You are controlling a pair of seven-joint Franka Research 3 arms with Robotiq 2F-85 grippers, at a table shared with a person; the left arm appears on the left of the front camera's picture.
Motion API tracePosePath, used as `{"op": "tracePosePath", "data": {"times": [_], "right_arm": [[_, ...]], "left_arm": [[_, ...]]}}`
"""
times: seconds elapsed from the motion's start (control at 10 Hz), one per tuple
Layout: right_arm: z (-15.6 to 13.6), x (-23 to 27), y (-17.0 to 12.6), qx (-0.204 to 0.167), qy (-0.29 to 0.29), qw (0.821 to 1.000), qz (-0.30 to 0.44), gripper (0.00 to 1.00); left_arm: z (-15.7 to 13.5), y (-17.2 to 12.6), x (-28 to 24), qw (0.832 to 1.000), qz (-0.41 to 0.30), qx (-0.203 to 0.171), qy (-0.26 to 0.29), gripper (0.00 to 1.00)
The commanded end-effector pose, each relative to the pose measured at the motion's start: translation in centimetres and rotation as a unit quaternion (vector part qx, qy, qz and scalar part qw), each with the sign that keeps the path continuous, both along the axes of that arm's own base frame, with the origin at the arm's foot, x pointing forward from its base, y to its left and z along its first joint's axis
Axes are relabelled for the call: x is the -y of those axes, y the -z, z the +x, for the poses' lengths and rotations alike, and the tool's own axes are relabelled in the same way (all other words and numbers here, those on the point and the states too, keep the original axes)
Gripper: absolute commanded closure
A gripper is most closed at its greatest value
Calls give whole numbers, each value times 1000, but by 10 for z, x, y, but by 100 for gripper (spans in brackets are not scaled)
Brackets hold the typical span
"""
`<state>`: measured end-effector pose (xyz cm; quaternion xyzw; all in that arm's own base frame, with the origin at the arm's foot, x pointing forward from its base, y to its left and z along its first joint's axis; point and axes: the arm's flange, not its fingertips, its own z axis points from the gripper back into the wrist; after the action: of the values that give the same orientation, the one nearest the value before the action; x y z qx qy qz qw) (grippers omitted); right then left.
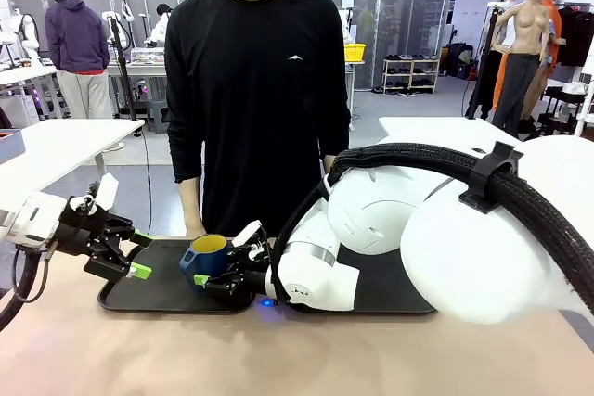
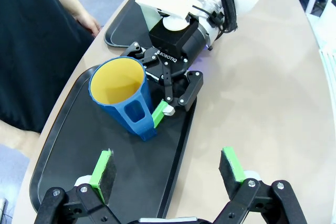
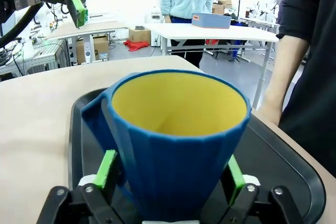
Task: Sort and store the cups by type.
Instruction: Pick up the Handle plastic cup and place it into the empty Flat Tray.
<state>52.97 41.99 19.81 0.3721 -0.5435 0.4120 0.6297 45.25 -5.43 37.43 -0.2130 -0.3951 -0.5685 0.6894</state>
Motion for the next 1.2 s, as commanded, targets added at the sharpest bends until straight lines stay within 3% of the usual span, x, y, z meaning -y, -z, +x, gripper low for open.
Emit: {"op": "tracePosePath", "data": {"times": [0.0,1.1], "right_arm": [[-66,-20,31,29,24,999,-4,0],[-104,12,18,3,53,997,-54,0]], "left_arm": [[0,1,1,1000,-9,13,-1,0],[0,1,1,1000,-9,13,-1,0]]}}
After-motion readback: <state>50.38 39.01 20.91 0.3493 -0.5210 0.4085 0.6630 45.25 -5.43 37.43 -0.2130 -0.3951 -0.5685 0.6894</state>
